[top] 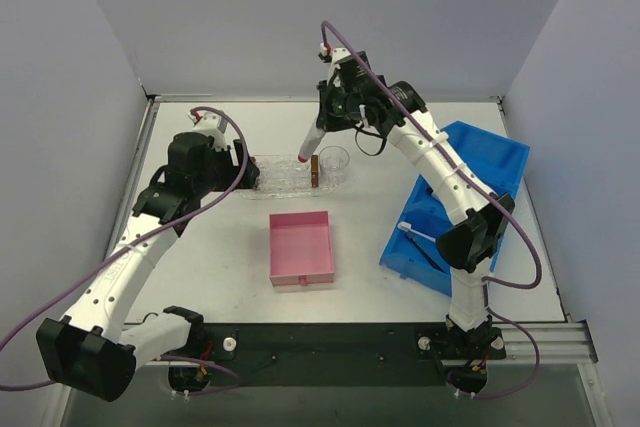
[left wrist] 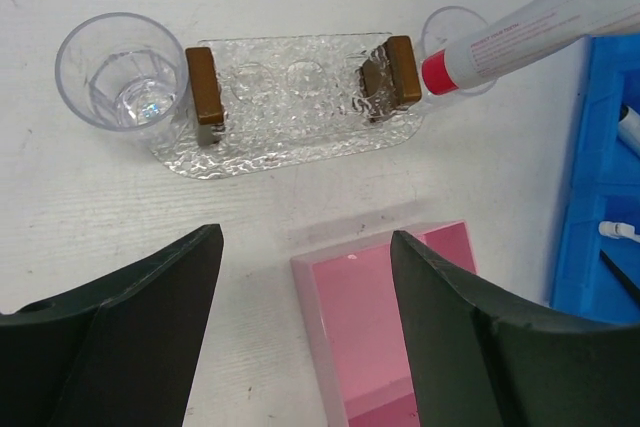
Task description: Prepare toiletry sets of a toothbrush and toothpaste on the tray
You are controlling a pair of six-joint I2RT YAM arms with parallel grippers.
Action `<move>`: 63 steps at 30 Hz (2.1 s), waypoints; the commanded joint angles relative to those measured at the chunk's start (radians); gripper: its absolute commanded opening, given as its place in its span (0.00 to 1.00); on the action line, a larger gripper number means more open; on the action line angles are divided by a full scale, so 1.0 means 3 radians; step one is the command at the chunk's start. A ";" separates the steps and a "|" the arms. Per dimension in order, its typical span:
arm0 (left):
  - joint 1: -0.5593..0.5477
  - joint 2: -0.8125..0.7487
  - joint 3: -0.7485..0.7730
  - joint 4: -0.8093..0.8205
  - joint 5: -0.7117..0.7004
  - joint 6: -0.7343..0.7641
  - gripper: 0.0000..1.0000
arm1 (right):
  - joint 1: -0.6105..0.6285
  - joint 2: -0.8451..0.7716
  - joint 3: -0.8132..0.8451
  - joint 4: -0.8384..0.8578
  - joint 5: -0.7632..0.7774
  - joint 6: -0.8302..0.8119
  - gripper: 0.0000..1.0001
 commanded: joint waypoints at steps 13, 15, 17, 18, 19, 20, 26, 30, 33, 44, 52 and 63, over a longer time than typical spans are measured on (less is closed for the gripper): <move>0.0106 0.0083 0.0072 0.0000 -0.0099 0.0315 0.78 | 0.0367 0.0303 0.0269 0.0218 0.0749 -0.0477 0.00; 0.0106 0.0032 0.0056 0.0005 -0.0110 0.0346 0.79 | 0.0387 0.0329 0.0269 0.0218 0.0754 -0.0493 0.00; 0.0106 -0.0029 0.0010 0.0046 -0.0202 0.0407 0.79 | 0.0393 0.0359 0.0264 0.0218 0.0765 -0.0503 0.00; 0.0106 -0.0045 -0.0005 0.0051 -0.0202 0.0422 0.79 | 0.0408 0.0370 0.0264 0.0223 0.0770 -0.0498 0.00; 0.0106 -0.0065 -0.0020 0.0067 -0.0202 0.0443 0.79 | 0.0413 0.0390 0.0259 0.0223 0.0770 -0.0498 0.00; 0.0106 -0.0086 -0.0041 0.0072 -0.0197 0.0448 0.79 | 0.0418 0.0390 0.0269 0.0228 0.0770 -0.0498 0.00; 0.0101 -0.0198 -0.0143 0.0072 -0.0181 0.0458 0.79 | 0.0469 0.0446 0.0249 0.0243 0.0800 -0.0488 0.00; 0.0101 -0.0270 -0.0204 0.0077 -0.0176 0.0474 0.79 | 0.0485 0.0462 0.0228 0.0310 0.0846 -0.0503 0.00; 0.0101 -0.0321 -0.0235 0.0082 -0.0176 0.0489 0.79 | 0.0485 0.0492 0.0218 0.0335 0.0872 -0.0518 0.00; 0.0096 -0.0444 -0.0302 0.0067 -0.0161 0.0545 0.79 | 0.0485 0.0574 0.0223 0.0356 0.0964 -0.0605 0.00; 0.0096 -0.0439 -0.0291 0.0067 -0.0166 0.0556 0.79 | 0.0485 0.0630 0.0244 0.0376 0.0969 -0.0692 0.00; 0.0101 -0.0398 -0.0286 0.0098 -0.0156 0.0551 0.79 | 0.0485 0.0723 0.0310 0.0407 0.0908 -0.0743 0.00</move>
